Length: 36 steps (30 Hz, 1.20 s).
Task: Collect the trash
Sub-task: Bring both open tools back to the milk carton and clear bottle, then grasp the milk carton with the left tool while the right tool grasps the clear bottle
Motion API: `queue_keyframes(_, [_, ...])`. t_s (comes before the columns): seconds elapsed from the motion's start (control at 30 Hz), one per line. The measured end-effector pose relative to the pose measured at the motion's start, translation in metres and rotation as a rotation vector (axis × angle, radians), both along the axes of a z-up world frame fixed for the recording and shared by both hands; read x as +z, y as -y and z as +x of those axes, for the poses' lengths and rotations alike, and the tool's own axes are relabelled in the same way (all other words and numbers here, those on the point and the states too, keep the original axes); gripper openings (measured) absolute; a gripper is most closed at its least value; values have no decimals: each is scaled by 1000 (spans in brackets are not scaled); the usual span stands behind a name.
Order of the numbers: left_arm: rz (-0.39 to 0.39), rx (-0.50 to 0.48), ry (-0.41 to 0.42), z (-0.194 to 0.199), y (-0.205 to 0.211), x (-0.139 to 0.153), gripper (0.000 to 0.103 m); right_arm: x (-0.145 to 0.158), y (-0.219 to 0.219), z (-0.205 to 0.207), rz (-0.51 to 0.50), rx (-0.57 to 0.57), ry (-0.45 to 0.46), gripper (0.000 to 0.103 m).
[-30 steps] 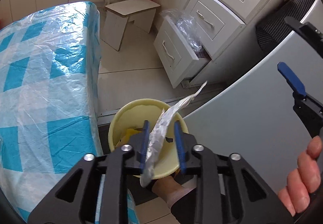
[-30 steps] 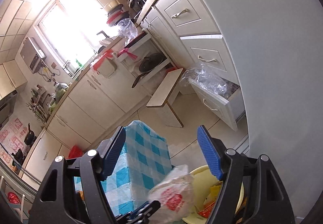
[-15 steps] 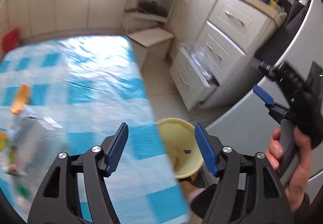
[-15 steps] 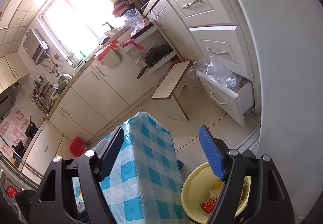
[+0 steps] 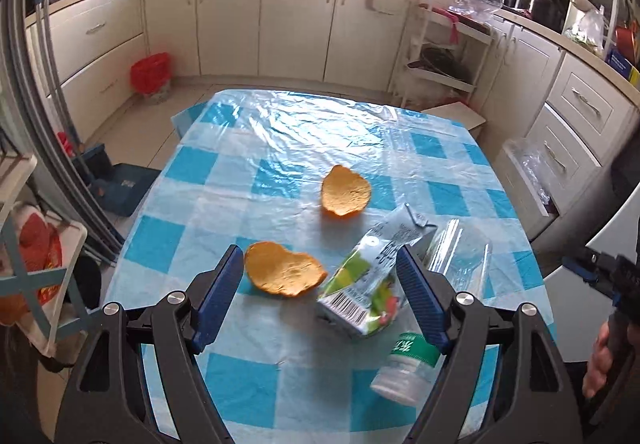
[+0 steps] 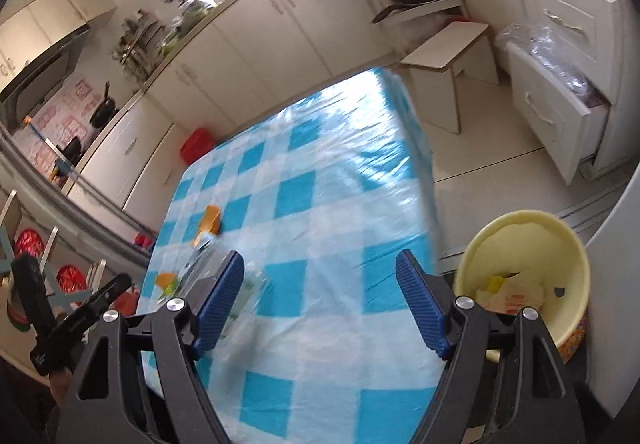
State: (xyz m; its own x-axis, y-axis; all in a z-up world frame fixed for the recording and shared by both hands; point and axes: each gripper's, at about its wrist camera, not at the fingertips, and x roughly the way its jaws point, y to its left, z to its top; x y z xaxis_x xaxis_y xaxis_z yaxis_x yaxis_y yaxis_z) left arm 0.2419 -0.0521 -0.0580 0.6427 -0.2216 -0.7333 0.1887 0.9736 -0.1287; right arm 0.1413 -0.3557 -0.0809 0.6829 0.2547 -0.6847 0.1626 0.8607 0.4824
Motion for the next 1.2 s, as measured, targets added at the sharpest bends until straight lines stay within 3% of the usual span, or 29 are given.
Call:
queue_keyframes(0.13, [-14,28,-9,-10,-22,-12,75,-16,-74,1,-26,102,-19,76])
queue_keyframes(0.23, [-46,46,-19,-17,-42,-15,75,-18,-110,7,-130,71,-21,85])
queue_keyframes(0.47, [-100,75,-5,-29,-76,-11,75,-28,-138,36,-168,-37,-58,86])
queue_keyframes(0.77, [-133,72,4,-30,-103,-9,76,-37,-155,41,-383,128,-136,86])
queue_keyframes(0.9, [-106,13,3,-25,-89,-11,76,-26,-127,32,-500,173,-171,86])
queue_keyframes(1.07, [-34,-83,4,-15,-40,-12,77,-10,-96,26,-450,123,-140,86])
queue_keyframes(1.2, [93,-155,13,-1,7,-20,77,-13,-102,31,-455,145,-116,86])
